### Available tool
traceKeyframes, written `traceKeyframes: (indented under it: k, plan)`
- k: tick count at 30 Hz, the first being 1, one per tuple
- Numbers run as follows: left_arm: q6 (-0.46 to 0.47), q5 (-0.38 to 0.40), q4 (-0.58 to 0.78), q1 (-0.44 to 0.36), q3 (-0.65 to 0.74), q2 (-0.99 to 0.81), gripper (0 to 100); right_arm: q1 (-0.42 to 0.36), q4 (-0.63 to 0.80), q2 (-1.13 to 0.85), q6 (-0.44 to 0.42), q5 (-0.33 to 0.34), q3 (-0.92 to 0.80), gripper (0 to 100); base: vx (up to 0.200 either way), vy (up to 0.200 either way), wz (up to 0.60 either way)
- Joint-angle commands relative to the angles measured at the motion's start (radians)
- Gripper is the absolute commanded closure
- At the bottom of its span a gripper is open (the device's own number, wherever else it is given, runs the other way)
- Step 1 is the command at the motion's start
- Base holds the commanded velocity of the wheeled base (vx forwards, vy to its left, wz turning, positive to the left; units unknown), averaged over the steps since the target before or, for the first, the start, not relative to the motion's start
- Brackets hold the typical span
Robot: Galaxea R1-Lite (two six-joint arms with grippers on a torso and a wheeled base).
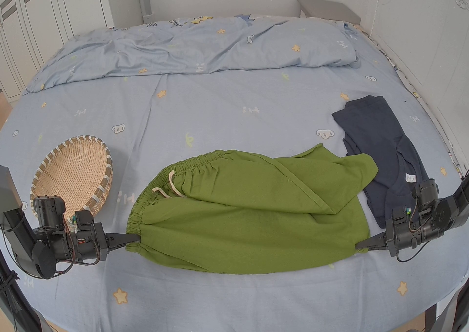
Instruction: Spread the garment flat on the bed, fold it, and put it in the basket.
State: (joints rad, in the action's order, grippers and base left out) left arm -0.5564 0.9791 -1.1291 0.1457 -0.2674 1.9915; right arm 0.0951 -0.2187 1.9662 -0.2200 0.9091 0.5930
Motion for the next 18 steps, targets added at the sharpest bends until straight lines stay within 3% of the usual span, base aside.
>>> traceKeyframes:
  k: [1, 7, 10, 12, 15, 18]
  plan:
    - [0.000, 0.001, 0.005, 0.005, 0.001, -0.007, 100, 0.012, 0.001, -0.004, 0.001, 0.002, -0.010, 100, 0.000, 0.000, 0.00]
    - [-0.002, 0.001, 0.051, 0.020, 0.011, -0.053, 100, -0.002, 0.041, -0.070, -0.002, -0.010, -0.032, 100, 0.000, 0.000, 0.00]
    - [0.001, 0.000, 0.261, 0.032, 0.001, -0.175, 100, -0.067, 0.205, -0.196, 0.004, -0.029, -0.019, 100, 0.000, 0.000, 0.00]
    - [0.010, -0.002, 0.319, 0.037, -0.003, -0.212, 100, -0.087, 0.240, -0.217, 0.010, -0.047, -0.019, 100, 0.000, 0.000, 0.00]
    - [0.090, -0.002, 0.489, 0.089, -0.006, -0.293, 100, -0.121, 0.266, -0.244, 0.059, -0.190, -0.058, 100, 0.000, 0.000, 0.00]
    - [0.202, -0.004, 0.620, 0.150, -0.007, -0.304, 100, -0.118, 0.256, -0.244, 0.100, -0.245, -0.110, 100, 0.000, 0.000, 0.00]
